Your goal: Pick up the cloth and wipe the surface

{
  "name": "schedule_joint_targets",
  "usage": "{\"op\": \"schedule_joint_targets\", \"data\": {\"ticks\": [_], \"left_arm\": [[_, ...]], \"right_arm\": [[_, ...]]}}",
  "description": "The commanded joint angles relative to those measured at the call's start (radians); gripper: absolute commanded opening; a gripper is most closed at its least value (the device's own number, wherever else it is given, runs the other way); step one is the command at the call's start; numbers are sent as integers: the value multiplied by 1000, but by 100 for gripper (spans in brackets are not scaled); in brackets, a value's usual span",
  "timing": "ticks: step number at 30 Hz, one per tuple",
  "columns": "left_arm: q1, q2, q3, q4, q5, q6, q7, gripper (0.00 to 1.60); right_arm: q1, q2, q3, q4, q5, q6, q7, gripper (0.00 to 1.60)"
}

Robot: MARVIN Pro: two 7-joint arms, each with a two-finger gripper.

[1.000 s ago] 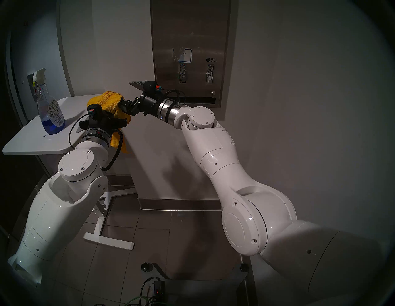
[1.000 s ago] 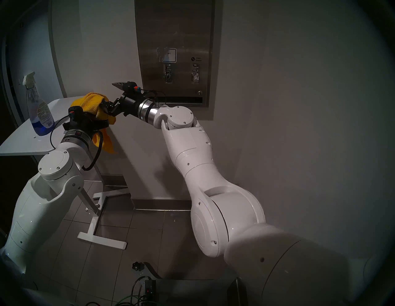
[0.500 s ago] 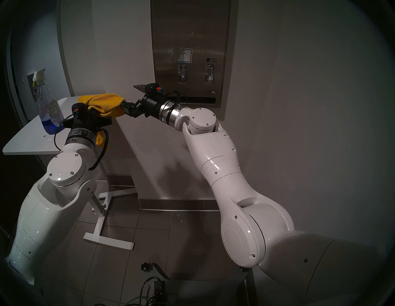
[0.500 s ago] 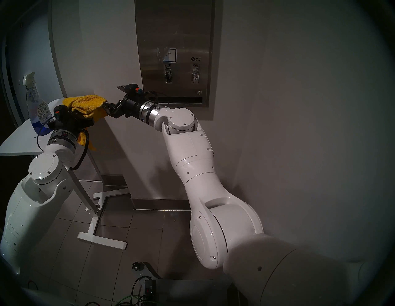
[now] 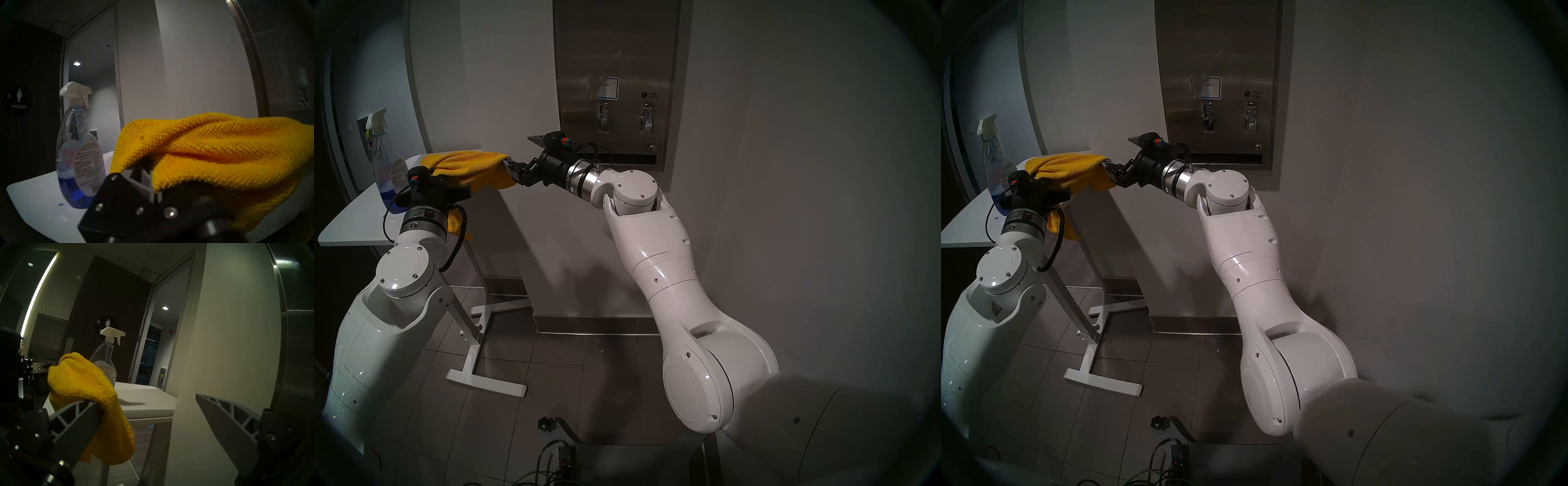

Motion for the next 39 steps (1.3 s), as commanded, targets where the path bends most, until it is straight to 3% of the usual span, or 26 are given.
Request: {"op": "schedule_joint_targets", "data": {"ticks": [1,5,9,18,24,29,32,34,39], "left_arm": [[15,1,-36,-28,8,-23,7,0],[11,4,-26,-35,14,-24,14,0],[6,10,-18,-38,15,-21,15,0],[-20,19,9,-34,16,-17,12,0],[-35,22,23,-26,14,-19,8,0],[-42,22,21,-19,17,-17,16,0],[-44,24,10,-11,21,-14,26,0],[-45,23,6,-9,21,-14,29,0],[-46,27,-7,-2,18,-14,39,0]], "right_arm": [[7,-13,0,-59,-1,2,-16,160],[-66,5,13,-123,13,50,-3,160],[-135,39,-7,-179,44,137,113,160],[-237,89,11,-269,72,176,178,160],[-265,124,42,-320,67,192,208,160],[-287,150,46,-375,-20,171,110,160],[-303,133,61,-378,-115,89,38,160],[-301,131,61,-366,-105,80,17,160],[-290,122,35,-335,-169,27,-68,160]]}}
